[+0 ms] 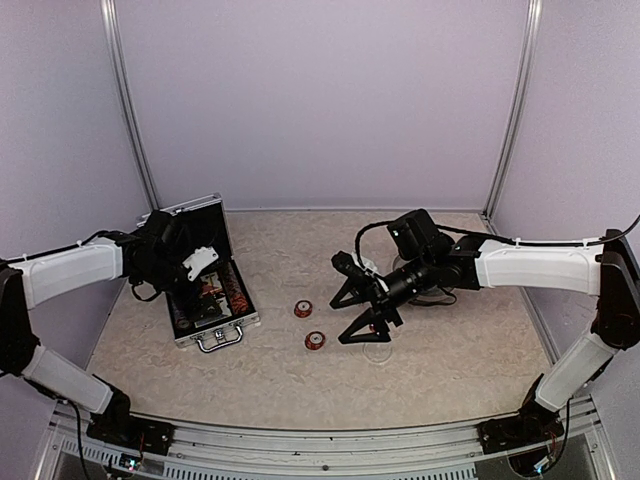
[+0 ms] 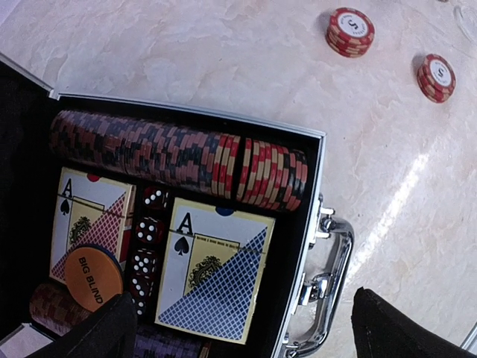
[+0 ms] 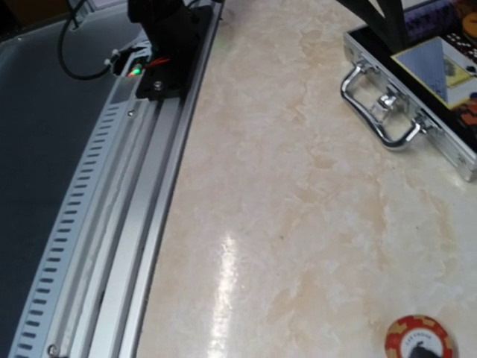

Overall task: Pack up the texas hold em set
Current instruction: Place the poker case in the slot, then pick up the dealer button from the center of the board.

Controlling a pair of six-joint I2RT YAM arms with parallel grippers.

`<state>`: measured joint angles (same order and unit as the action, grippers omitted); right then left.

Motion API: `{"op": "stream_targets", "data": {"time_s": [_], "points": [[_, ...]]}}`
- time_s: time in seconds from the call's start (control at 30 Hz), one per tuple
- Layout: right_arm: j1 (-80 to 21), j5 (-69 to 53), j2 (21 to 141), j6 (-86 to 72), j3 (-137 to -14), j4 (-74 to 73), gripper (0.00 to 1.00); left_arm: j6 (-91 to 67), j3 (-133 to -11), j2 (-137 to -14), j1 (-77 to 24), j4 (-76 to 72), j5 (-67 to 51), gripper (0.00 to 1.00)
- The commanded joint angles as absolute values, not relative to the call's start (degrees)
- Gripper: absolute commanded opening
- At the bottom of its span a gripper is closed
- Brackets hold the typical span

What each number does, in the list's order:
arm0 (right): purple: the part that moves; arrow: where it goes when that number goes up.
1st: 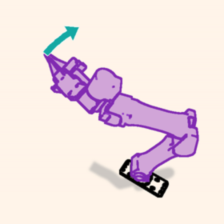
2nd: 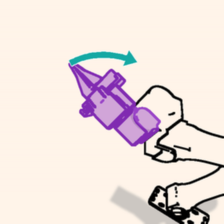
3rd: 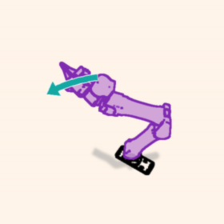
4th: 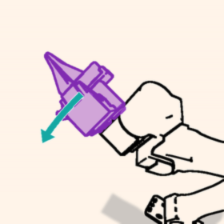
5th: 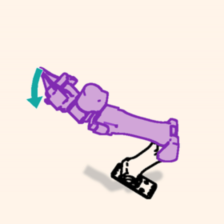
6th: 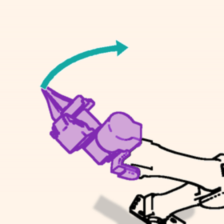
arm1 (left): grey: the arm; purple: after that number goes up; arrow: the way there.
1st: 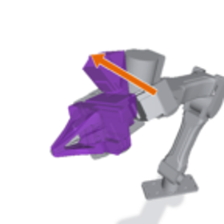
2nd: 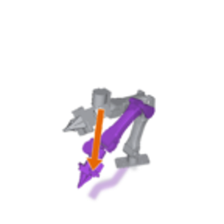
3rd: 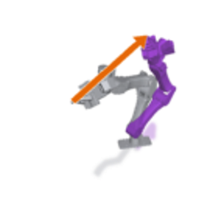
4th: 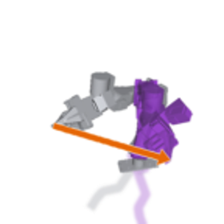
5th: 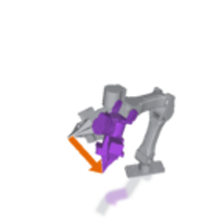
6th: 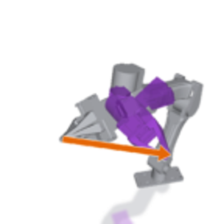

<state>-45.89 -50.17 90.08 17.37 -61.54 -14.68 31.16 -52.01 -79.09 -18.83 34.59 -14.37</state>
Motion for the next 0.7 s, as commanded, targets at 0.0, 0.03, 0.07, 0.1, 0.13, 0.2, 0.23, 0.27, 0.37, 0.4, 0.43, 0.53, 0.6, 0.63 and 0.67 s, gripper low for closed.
{"op": "stream_targets", "data": {"time_s": [0.0,0.03,0.07,0.1,0.13,0.2,0.23,0.27,0.37,0.4,0.43,0.53,0.6,0.63,0.67], "points": [[-45.44,-46.14,89.75,15.43,-61.3,-13.7,0.99,19.73,-52.56,-76.69,-20.45,31.44,-11.47,0.99],[-45.44,-44.9,89.8,14.87,-61.33,-13.63,0.99,17.99,-52.62,-76.19,-20.8,31.14,-10.7,0.99],[-45.36,-43.63,89.93,14.47,-61.53,-13.69,0.99,16.19,-52.58,-75.47,-21.3,30.63,-10.06,0.99],[-45.32,-42.58,90.11,14.05,-61.91,-13.83,0.99,14.11,-52.48,-75.05,-21.72,30.14,-9.0,0.99],[-45.27,-41.57,90.35,13.56,-62.26,-14.06,0.99,12.52,-52.45,-74.56,-22.38,29.87,-8.55,0.99],[-44.84,-39.08,90.96,12.27,-63.2,-14.5,0.99,9.51,-51.91,-73.66,-23.9,29.06,-6.06,0.99],[-44.6,-37.63,91.16,11.52,-63.61,-14.79,0.99,8.28,-51.48,-73.09,-24.95,28.53,-4.56,0.99],[-44.29,-36.1,91.29,10.61,-63.89,-14.91,0.99,7.26,-50.79,-72.59,-26.09,27.86,-2.65,0.99],[-42.93,-30.32,91.57,7.46,-64.18,-15.18,0.99,4.04,-48.21,-69.61,-29.88,24.35,2.62,0.99],[-42.49,-28.73,91.67,6.06,-64.3,-15.4,0.99,2.8,-47.54,-68.69,-31.03,23.25,3.62,0.99],[-42.13,-27.04,91.67,5.08,-64.5,-15.69,0.99,0.63,-47.2,-67.36,-32.08,22.1,5.0,0.99],[-41.73,-21.51,92.14,1.94,-65.06,-16.81,0.99,-4.7,-47.01,-64.67,-34.65,20.89,7.58,0.99],[-41.64,-18.85,92.69,0.41,-65.07,-17.67,0.99,-8.33,-47.23,-63.52,-35.73,20.52,9.13,0.99],[-41.66,-17.49,92.9,0.2,-65.12,-18.38,0.99,-9.77,-47.29,-63.14,-36.25,20.22,8.69,0.99],[-41.6,-16.05,93.14,-1.63,-65.1,-19.18,0.99,-10.91,-47.45,-62.67,-36.4,20.04,7.71,0.99]]}}
